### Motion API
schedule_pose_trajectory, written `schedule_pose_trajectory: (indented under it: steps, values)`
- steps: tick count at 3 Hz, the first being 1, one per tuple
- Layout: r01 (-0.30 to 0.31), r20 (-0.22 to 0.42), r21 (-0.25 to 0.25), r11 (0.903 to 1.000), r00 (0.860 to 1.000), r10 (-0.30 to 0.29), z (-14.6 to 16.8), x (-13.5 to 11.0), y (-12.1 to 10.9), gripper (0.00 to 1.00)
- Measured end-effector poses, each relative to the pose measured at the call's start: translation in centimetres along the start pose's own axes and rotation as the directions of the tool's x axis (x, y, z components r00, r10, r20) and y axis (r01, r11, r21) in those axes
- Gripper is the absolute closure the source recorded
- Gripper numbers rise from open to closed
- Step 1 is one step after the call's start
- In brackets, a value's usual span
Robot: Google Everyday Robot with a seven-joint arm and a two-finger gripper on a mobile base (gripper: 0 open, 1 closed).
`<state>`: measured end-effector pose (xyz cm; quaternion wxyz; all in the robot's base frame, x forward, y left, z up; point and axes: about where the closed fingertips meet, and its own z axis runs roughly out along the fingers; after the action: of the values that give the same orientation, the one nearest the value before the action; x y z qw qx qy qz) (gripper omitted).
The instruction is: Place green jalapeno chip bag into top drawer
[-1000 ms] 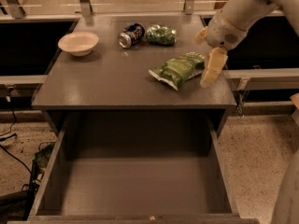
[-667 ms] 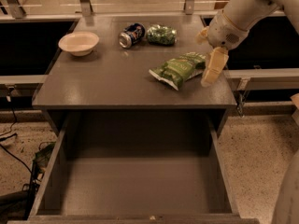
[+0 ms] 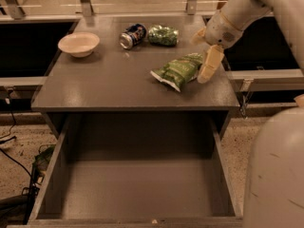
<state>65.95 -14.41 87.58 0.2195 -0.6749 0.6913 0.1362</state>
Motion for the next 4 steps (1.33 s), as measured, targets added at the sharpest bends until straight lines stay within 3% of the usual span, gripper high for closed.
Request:
schedule_pose_trajectory:
  steps: [1,2,3,4]
  values:
    - [-0.007,0.065,-0.036,0.9993,0.998,0.009,3.2,-0.8,-3.2,0.00]
    - [-0.008,0.073,-0.020,0.9998,0.997,0.009,3.5,-1.0,-3.9,0.00]
    - [0.007,0.080,-0.024,0.9997,0.997,-0.005,3.9,-0.9,-3.3,0.00]
    - [-0.006,0.107,-0.063,0.9980,0.994,0.013,5.3,0.3,-1.6,0.00]
